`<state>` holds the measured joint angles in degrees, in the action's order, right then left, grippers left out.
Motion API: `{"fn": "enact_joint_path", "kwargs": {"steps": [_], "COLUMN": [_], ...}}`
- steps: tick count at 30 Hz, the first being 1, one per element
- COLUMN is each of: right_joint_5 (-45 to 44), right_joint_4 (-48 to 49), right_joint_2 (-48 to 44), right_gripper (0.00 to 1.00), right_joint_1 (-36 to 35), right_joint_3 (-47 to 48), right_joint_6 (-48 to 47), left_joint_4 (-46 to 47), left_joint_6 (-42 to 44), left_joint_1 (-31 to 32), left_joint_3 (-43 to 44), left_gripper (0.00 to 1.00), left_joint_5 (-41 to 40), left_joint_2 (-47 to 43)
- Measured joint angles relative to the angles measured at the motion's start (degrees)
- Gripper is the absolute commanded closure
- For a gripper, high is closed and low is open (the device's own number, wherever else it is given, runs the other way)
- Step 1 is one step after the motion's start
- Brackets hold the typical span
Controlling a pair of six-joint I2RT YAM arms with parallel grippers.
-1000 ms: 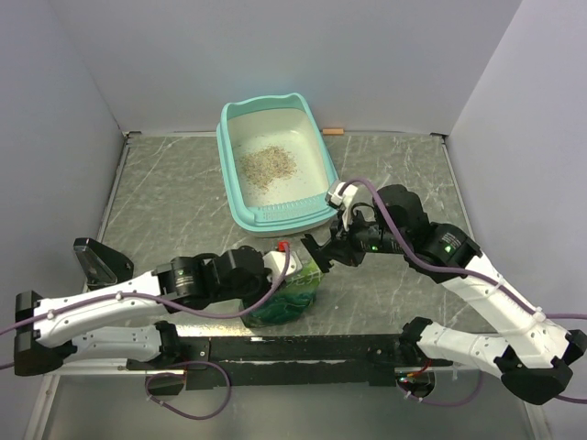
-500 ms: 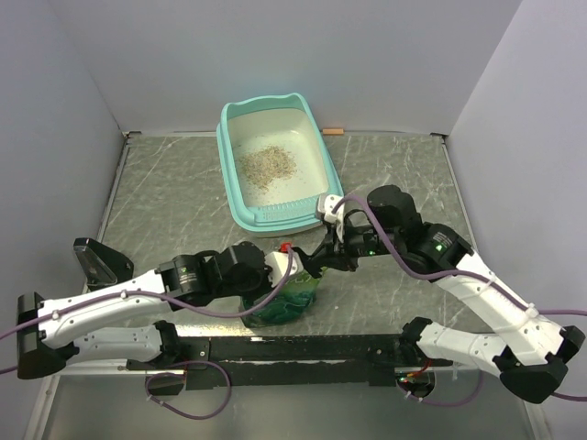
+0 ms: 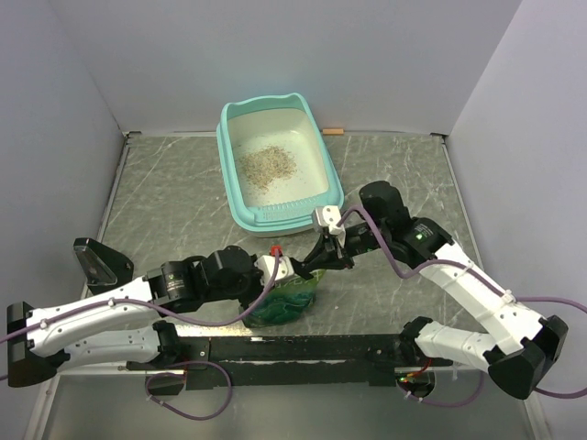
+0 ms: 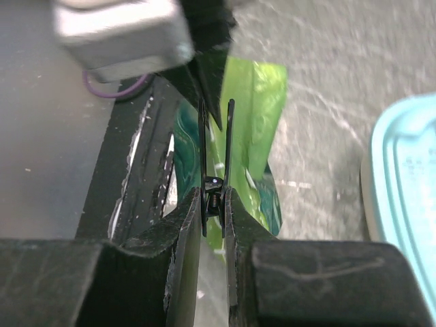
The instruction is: Fill the litter box with clean litter
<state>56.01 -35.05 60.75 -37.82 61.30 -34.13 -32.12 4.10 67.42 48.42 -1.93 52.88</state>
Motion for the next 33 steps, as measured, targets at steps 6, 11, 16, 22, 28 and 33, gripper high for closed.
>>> {"fn": "enact_joint_path", "kwargs": {"steps": [6,11,16,22,28,33], "right_joint_5": [3.9,4.9,4.7,1.8,-4.3,-9.3], "right_joint_4": [-0.4,-1.7,-3.2,-6.2,-9.6,-11.3], "right_joint_2": [3.1,6.1,7.1,7.2,10.0,10.6], "right_gripper": [1.00,1.00,1.00,1.00,1.00,1.00], "right_joint_1": [0.2,0.2,0.2,-0.6,-4.2,-7.1], "right_joint_3": [1.4,3.5,3.7,3.7,5.2,6.4], "right_joint_6": [-4.5,-6.8,-8.0,-9.7,-11.3,-12.1], "left_joint_4": [0.8,2.0,2.1,2.1,2.1,2.1], "left_joint_6": [0.0,-0.1,-0.2,-0.3,-0.6,-0.8], "left_joint_1": [0.0,0.0,-0.1,-0.1,0.0,0.0], "left_joint_3": [-1.1,-2.7,-3.2,-3.2,-3.2,-3.2], "left_gripper": [0.99,0.99,0.99,0.99,0.99,0.99], "left_joint_5": [0.6,0.6,0.5,-0.1,-0.7,-0.9], "left_joint_2": [-1.4,-3.5,-4.3,-4.3,-4.3,-4.3]}}
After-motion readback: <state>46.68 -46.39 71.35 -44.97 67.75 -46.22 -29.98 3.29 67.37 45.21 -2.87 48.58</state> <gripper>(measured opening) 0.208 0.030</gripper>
